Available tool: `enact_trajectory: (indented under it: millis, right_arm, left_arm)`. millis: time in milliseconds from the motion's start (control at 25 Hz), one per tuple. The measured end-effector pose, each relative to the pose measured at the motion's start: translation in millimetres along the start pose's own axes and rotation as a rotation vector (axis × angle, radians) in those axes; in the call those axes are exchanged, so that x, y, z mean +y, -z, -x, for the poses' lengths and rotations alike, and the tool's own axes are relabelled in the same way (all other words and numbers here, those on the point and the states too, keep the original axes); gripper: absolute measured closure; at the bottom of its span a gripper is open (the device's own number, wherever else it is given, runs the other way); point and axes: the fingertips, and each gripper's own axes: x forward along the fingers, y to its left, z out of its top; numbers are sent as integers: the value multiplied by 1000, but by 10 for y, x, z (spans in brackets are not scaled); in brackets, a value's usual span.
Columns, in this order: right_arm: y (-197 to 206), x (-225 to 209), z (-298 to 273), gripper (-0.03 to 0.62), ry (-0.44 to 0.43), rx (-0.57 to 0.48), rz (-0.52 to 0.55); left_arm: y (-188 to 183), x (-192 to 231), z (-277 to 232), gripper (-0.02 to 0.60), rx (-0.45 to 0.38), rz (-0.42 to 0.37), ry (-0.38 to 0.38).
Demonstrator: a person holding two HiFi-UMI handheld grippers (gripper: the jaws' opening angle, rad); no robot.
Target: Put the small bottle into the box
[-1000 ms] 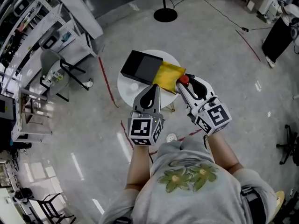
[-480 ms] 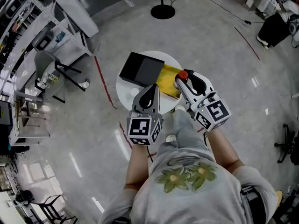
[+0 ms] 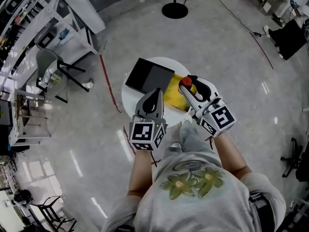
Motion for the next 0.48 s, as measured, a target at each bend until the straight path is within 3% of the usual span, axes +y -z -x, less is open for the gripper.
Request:
enact_trajectory:
  millis: [480]
  right_arm:
    - [413, -376, -403, 447, -89, 85, -35]
  left_arm:
    - [167, 265, -382, 581, 65, 60, -66]
